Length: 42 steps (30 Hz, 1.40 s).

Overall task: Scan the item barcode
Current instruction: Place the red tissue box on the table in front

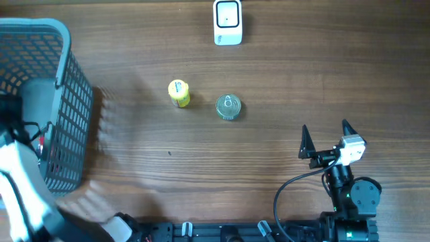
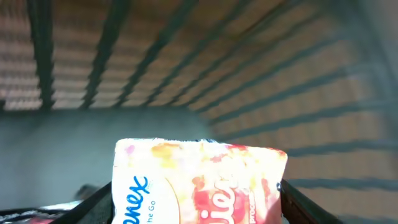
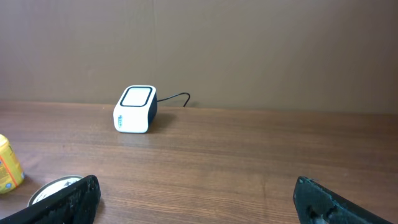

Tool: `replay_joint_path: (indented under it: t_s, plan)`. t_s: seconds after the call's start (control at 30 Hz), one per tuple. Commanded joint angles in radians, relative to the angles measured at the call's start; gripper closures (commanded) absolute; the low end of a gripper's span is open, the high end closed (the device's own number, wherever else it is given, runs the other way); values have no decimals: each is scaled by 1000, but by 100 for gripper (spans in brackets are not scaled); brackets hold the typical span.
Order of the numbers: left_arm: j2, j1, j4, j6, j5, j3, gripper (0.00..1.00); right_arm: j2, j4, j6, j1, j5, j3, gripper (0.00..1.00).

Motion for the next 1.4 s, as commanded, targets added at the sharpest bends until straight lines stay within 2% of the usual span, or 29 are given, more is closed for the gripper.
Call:
replay_joint_path:
  t_s: [0.0, 0.2, 0.3, 0.37, 0.43, 0.57, 0.7, 0.8, 0.87, 0.9, 1.0, 1.13, 1.3, 1.37]
  plan:
    - [-195, -3, 2, -6, 87, 3, 33, -4, 4, 13, 5, 10, -1, 0]
    - [-367, -75, 2, -6, 349, 5, 33, -4, 4, 13, 5, 10, -1, 0]
    - [-375, -204, 2, -6, 492, 5, 33, -4, 4, 13, 5, 10, -1, 0]
    - [-374, -291, 2, -1, 514, 5, 34, -4, 4, 13, 5, 10, -1, 0]
    - [-374, -382, 2, 29, 513, 5, 34, -4, 4, 13, 5, 10, -1, 0]
    - [-372, -610, -21, 171, 505, 5, 34, -4, 4, 13, 5, 10, -1, 0]
    - [-356, -809, -122, 323, 378, 5, 32, -4, 4, 13, 5, 10, -1, 0]
    - [-337, -945, -204, 509, 308, 5, 27, -4, 4, 13, 5, 10, -1, 0]
    - [-316, -1049, -280, 679, 304, 5, 18, -4, 3, 13, 5, 10, -1, 0]
    - [-305, -1087, -308, 724, 293, 4, 15, -4, 4, 13, 5, 10, -1, 0]
    - [-258, -1178, -350, 765, 241, 4, 12, -4, 4, 13, 5, 10, -1, 0]
    - [-174, -1228, -410, 760, 163, 4, 18, -4, 4, 13, 5, 10, -1, 0]
    - [-90, -1217, -393, 750, 128, 4, 0, -4, 4, 13, 5, 10, -1, 0]
    - [-88, -1215, -381, 750, 121, 4, 0, -4, 4, 14, 5, 10, -1, 0]
